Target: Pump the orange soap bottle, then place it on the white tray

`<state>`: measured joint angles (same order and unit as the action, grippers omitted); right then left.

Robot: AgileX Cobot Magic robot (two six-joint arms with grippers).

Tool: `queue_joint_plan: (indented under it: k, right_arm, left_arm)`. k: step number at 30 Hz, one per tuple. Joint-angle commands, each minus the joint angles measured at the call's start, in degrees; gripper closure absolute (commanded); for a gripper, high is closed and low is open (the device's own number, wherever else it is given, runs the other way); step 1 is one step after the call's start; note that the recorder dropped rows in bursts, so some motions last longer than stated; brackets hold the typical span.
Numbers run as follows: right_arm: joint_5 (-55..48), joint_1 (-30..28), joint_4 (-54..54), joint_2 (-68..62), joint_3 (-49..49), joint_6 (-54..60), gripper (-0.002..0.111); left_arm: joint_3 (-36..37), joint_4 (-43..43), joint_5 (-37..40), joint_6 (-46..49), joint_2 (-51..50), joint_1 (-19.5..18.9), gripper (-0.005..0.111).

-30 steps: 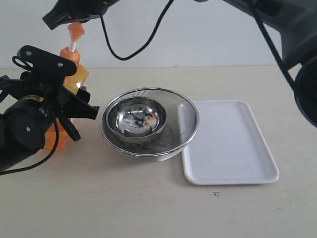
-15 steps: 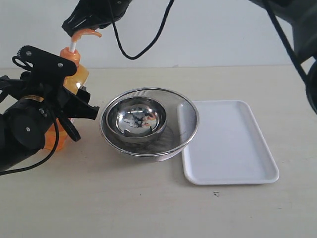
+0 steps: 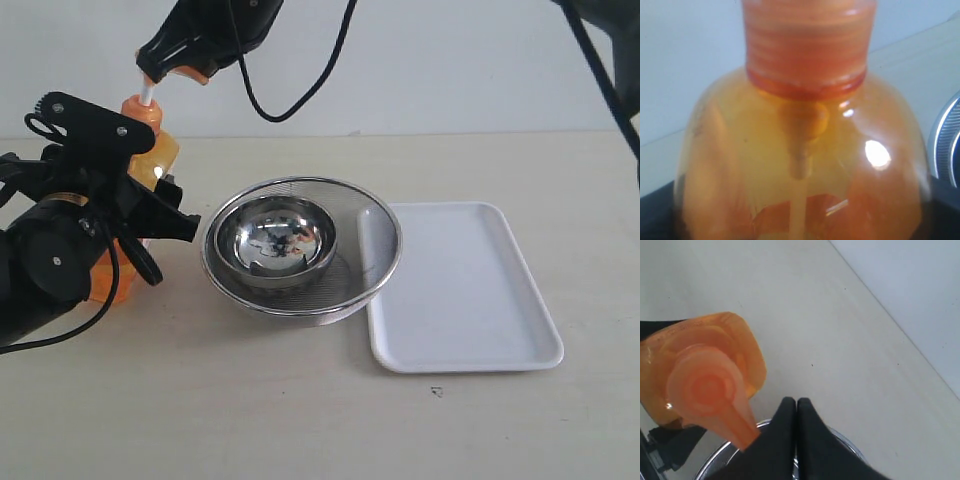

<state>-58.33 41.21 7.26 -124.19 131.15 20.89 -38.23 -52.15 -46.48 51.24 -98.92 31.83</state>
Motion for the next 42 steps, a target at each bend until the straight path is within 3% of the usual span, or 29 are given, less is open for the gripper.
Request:
queue_joint_plan:
  k: [1, 9, 15, 21, 42]
  right_arm:
    - [-1.73, -0.06, -0.20, 0.72, 0.31, -0.08, 0.109]
    - [1.66, -0.06, -11.01, 5.00, 0.31, -2.46, 0.109]
    - [-0.52, -0.06, 3.58, 8.56, 0.31, 6.36, 0.109]
    - [-2.96, -0.06, 9.53, 8.56, 0.31, 11.35, 0.109]
    - [-1.64, -0.06, 13.09, 2.90, 0.20, 14.38, 0.109]
  left_arm:
    - [0.54, -0.96, 1.56, -0.39, 0.39, 0.15, 0.102]
    - [0.31, 0.42, 3.52, -1.57, 0.39, 0.15, 0.102]
    - [0.18, 2.09, 4.99, -3.58, 0.39, 0.15, 0.102]
    - [0.18, 3.27, 6.11, -4.09, 0.39, 0.15, 0.102]
    - [0.18, 3.62, 6.26, -4.96, 0.39, 0.15, 0.102]
